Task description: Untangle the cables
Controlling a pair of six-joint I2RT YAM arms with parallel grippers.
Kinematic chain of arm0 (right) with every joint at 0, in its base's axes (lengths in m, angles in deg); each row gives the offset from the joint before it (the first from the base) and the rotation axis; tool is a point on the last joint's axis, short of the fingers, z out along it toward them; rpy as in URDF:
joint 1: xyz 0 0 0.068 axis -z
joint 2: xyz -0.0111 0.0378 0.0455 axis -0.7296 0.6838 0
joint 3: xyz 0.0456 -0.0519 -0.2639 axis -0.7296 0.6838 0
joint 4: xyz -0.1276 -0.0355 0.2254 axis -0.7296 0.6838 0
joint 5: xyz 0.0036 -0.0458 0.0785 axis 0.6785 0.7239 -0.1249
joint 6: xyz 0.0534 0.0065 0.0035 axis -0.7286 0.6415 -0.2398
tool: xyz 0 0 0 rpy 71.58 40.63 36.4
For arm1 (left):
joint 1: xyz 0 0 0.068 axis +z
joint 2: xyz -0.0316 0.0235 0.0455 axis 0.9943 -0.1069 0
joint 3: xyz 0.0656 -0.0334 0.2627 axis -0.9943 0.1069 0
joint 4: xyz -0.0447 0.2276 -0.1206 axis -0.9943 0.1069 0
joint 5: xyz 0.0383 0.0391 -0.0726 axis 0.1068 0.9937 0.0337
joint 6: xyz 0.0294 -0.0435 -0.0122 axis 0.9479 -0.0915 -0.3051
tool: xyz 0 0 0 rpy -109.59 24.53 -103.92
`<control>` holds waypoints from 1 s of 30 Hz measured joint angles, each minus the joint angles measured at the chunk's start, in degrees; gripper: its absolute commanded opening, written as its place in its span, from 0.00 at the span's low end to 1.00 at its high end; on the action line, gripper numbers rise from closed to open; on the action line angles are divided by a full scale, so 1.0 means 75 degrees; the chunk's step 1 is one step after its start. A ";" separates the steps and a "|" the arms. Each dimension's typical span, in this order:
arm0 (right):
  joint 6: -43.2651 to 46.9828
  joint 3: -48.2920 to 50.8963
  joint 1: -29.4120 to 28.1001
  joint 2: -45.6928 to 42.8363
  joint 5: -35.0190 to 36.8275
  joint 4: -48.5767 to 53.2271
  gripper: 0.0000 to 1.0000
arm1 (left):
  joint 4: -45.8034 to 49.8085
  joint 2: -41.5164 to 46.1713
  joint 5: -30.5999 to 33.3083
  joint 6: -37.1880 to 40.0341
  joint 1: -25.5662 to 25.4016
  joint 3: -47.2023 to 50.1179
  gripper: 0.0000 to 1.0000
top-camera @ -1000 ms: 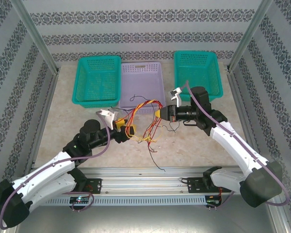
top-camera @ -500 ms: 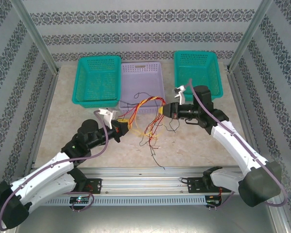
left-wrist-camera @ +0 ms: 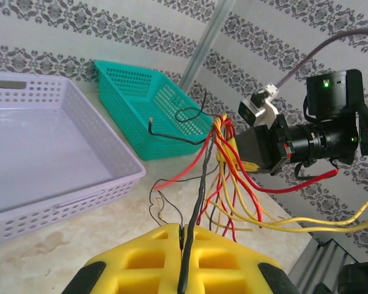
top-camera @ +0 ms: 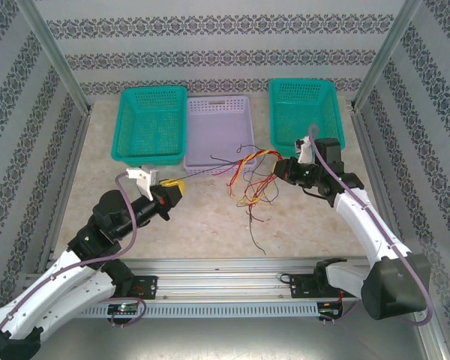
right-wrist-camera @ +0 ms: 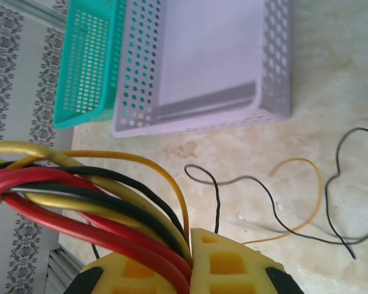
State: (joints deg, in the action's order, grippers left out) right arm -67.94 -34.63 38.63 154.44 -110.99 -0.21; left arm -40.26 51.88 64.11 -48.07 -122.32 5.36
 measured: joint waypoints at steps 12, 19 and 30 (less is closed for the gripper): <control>0.0542 0.0041 -0.0052 0.0055 0.2302 0.0935 0.00 | 0.1658 -0.0029 0.1105 0.0781 -0.0006 -0.1821 0.00; 0.0536 0.0265 0.0248 0.0178 0.2981 0.0921 0.00 | 0.2506 -0.0271 0.1859 0.1620 -0.0009 -0.2844 0.00; 0.0539 0.0265 0.0286 0.0845 0.3789 0.0801 0.00 | 0.2993 -0.1052 0.2961 0.3008 -0.0020 -0.4258 0.00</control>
State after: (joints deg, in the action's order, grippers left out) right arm -63.90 -32.64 40.77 160.78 -82.58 5.80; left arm -17.82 43.99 86.31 -25.51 -122.48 -26.57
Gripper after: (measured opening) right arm 0.062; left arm 0.051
